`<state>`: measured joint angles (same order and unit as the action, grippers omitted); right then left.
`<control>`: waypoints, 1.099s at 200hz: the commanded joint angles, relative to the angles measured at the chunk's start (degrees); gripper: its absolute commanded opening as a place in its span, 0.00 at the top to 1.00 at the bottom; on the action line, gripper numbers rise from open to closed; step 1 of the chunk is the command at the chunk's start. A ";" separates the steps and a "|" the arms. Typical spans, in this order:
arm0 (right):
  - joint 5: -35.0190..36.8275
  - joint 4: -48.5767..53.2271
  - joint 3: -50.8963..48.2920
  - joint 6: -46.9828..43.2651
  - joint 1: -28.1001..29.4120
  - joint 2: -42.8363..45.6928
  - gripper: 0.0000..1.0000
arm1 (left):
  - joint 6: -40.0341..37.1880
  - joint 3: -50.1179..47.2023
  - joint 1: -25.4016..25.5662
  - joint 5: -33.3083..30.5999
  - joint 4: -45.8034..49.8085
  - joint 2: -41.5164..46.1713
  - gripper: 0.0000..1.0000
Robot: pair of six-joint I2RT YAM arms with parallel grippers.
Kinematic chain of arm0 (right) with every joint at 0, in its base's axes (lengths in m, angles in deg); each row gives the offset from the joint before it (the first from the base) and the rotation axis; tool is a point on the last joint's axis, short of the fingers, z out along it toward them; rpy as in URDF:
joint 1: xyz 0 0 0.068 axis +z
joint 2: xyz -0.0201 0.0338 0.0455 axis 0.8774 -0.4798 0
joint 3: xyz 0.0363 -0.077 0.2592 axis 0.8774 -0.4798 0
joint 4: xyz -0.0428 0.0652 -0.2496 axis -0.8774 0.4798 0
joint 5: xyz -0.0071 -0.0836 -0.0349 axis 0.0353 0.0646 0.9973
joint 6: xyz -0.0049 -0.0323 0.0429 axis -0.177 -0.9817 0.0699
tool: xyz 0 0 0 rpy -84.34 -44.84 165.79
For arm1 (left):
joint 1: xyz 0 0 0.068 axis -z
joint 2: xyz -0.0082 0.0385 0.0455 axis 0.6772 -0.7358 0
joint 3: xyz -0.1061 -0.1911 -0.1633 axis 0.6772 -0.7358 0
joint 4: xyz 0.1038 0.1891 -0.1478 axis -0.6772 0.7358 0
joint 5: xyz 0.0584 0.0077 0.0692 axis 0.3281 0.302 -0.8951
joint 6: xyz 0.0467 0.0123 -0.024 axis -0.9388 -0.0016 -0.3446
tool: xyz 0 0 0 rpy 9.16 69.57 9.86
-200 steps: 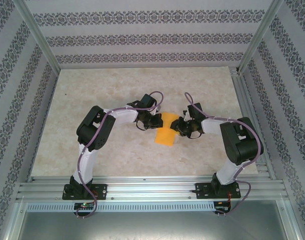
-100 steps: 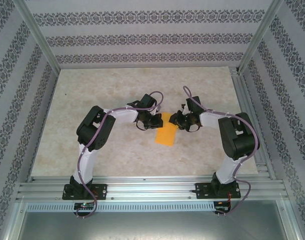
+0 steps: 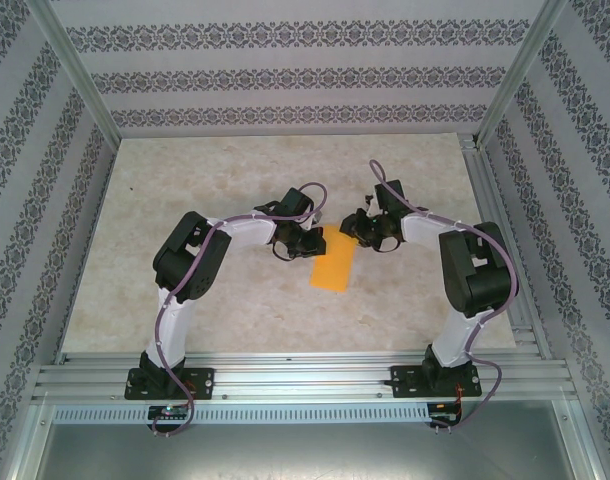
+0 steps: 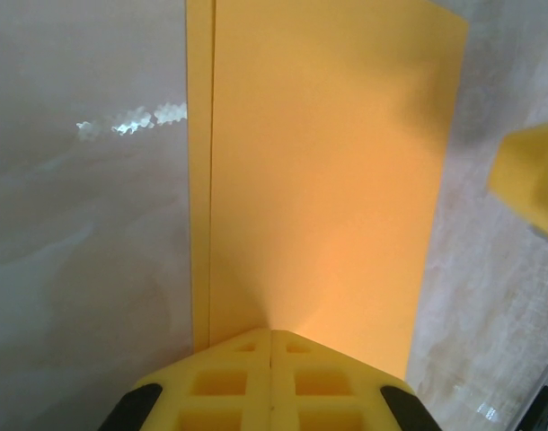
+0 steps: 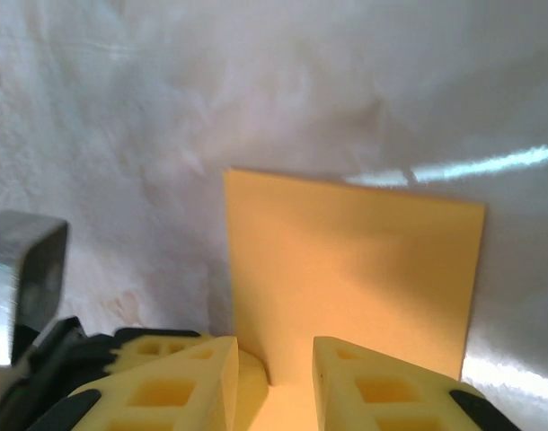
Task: Fold a paper plane with a square sheet of paper (pick it up from the middle)
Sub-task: Fold the square sheet of paper in half at the center of the table.
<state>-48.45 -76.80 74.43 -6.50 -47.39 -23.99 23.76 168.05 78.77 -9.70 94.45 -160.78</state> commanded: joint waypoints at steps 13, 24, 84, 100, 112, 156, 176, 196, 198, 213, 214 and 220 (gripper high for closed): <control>1.90 0.18 1.81 -1.54 -1.15 -3.74 0.71 | -1.35 -0.66 1.38 -2.09 6.32 -1.68 1.00; 1.90 0.06 2.12 -1.69 -1.29 -5.33 0.72 | -1.44 -0.68 1.39 -2.02 6.34 -1.64 1.00; 2.71 4.62 5.34 -4.12 -1.80 -6.32 0.71 | -1.48 -0.86 1.39 -2.09 6.41 -1.51 1.00; 2.44 5.06 6.31 -4.52 -2.09 -4.57 0.71 | -1.31 -0.79 1.39 -2.09 6.44 -1.46 1.00; 2.37 4.84 7.07 -4.65 -2.41 -4.53 0.70 | -1.26 -0.70 1.39 -2.04 6.35 -1.49 1.00; 1.92 3.62 7.77 -4.29 -3.30 -9.19 0.71 | -1.35 -0.75 1.39 -2.03 6.61 -1.16 1.00; 2.04 3.18 7.77 -4.39 -3.31 -11.04 0.71 | -1.26 -0.77 1.39 -2.05 6.61 -0.97 1.00; 1.74 3.92 8.17 -4.72 -3.35 -12.41 0.71 | -1.18 -0.73 1.40 -2.03 6.49 -0.93 1.00; 1.74 4.13 8.27 -4.84 -3.35 -12.48 0.71 | -1.24 -0.62 1.40 -2.01 6.52 -0.98 1.00; 2.00 4.97 8.60 -5.32 -3.30 -12.00 0.71 | -1.13 -0.36 1.39 -1.87 6.56 -0.74 1.00; 2.00 4.99 8.61 -5.36 -3.34 -11.91 0.71 | -1.15 -0.34 1.39 -1.89 6.54 -0.73 1.00; 1.88 5.32 8.92 -5.82 -3.31 -11.39 0.71 | -1.03 -0.39 1.39 -1.85 6.52 -0.48 1.00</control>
<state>-47.90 -73.35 82.38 -10.31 -50.87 -34.05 23.59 168.18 78.77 -9.70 94.82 -160.78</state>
